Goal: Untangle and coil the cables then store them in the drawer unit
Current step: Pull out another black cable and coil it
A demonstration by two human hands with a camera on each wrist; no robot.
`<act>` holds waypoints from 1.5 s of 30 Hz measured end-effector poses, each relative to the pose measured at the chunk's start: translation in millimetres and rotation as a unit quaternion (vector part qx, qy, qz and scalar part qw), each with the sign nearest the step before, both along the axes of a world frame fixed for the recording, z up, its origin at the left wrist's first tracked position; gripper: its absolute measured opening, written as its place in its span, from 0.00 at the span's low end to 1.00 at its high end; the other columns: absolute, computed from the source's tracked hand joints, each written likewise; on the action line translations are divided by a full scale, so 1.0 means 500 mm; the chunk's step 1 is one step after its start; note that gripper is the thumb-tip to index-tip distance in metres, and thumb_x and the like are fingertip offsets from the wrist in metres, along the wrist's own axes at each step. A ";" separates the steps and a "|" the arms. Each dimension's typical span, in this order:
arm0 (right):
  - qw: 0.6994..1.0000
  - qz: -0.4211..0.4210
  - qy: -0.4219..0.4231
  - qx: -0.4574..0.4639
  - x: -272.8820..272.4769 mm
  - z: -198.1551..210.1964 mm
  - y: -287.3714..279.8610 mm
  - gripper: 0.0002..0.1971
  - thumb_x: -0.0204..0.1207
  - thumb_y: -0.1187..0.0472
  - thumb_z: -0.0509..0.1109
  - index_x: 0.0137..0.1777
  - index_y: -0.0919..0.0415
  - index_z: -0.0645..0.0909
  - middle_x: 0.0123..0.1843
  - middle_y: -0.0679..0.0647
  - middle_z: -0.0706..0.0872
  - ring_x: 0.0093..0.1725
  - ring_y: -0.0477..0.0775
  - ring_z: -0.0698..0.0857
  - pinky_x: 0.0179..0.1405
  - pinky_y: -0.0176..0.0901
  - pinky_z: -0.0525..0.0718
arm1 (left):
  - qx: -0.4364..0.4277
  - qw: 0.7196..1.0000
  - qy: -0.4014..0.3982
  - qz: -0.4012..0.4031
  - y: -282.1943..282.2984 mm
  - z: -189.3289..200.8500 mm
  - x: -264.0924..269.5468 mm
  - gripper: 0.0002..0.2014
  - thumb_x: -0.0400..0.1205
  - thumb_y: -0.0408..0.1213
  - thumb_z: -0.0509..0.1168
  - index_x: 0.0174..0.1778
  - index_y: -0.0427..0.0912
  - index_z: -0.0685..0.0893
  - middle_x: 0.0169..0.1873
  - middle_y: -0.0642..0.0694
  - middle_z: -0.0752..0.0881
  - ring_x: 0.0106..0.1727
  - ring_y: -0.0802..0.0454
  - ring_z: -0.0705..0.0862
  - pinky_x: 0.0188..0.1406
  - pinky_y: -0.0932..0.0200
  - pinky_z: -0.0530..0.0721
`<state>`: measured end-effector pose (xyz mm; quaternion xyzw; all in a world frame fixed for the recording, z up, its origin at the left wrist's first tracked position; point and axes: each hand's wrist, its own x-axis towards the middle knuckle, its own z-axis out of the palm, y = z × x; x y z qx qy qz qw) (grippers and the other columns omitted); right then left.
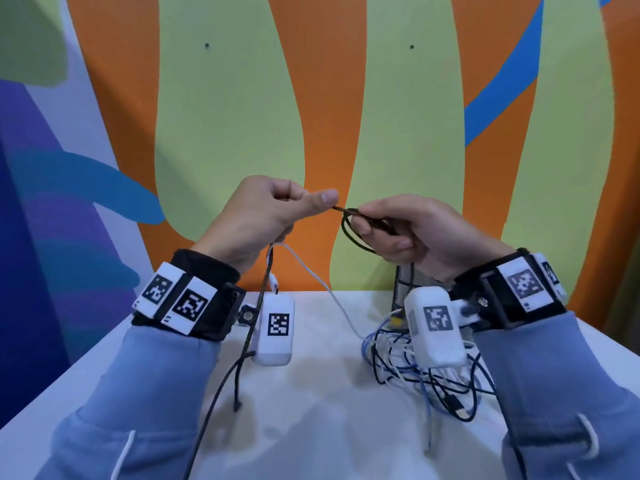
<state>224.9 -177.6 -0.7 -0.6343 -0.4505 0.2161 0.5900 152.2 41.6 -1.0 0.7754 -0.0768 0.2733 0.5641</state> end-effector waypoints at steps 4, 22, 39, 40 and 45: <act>0.984 0.073 0.109 0.117 0.009 -0.002 0.004 0.16 0.90 0.56 0.55 0.55 0.62 0.84 0.21 0.43 0.61 0.20 0.44 0.51 0.20 0.39 0.48 | 0.002 1.000 -0.013 0.008 -0.018 -0.015 0.016 0.26 0.80 0.59 0.76 0.41 0.34 0.85 0.24 0.51 0.67 0.24 0.51 0.62 0.23 0.61 0.61; 0.925 -0.176 0.043 0.333 0.049 -0.001 0.029 0.15 0.96 0.63 0.51 0.75 0.70 0.71 0.50 0.64 0.95 0.50 0.60 0.95 0.47 0.43 0.92 | 0.428 0.891 0.114 -0.104 -0.169 -0.029 -0.016 0.24 0.93 0.52 0.63 0.42 0.34 0.84 0.31 0.45 0.80 0.27 0.53 0.71 0.27 0.58 0.70; 0.999 -0.020 0.041 0.026 0.021 -0.010 0.000 0.18 0.92 0.54 0.56 0.38 0.56 0.71 0.30 0.47 0.61 0.25 0.43 0.53 0.21 0.38 0.49 | 0.401 0.839 -0.288 0.227 -0.005 -0.004 0.025 0.08 0.84 0.52 0.74 0.55 0.60 0.97 0.54 0.47 0.84 0.55 0.43 0.78 0.51 0.39 0.79; 0.997 0.001 0.056 0.047 0.020 -0.009 0.000 0.18 0.92 0.53 0.56 0.37 0.55 0.70 0.31 0.47 0.60 0.24 0.41 0.54 0.22 0.38 0.49 | 0.369 0.854 -0.294 0.221 -0.016 -0.009 0.030 0.08 0.84 0.49 0.75 0.56 0.56 0.97 0.51 0.47 0.85 0.51 0.44 0.81 0.48 0.40 0.81; 0.981 0.046 0.122 0.140 0.019 -0.008 0.014 0.19 0.93 0.52 0.55 0.38 0.55 0.71 0.31 0.46 0.60 0.24 0.43 0.54 0.23 0.38 0.53 | 0.072 0.983 -0.162 0.055 -0.072 -0.021 0.037 0.10 0.86 0.28 0.72 0.60 0.39 0.96 0.48 0.43 0.97 0.50 0.53 0.95 0.58 0.50 0.93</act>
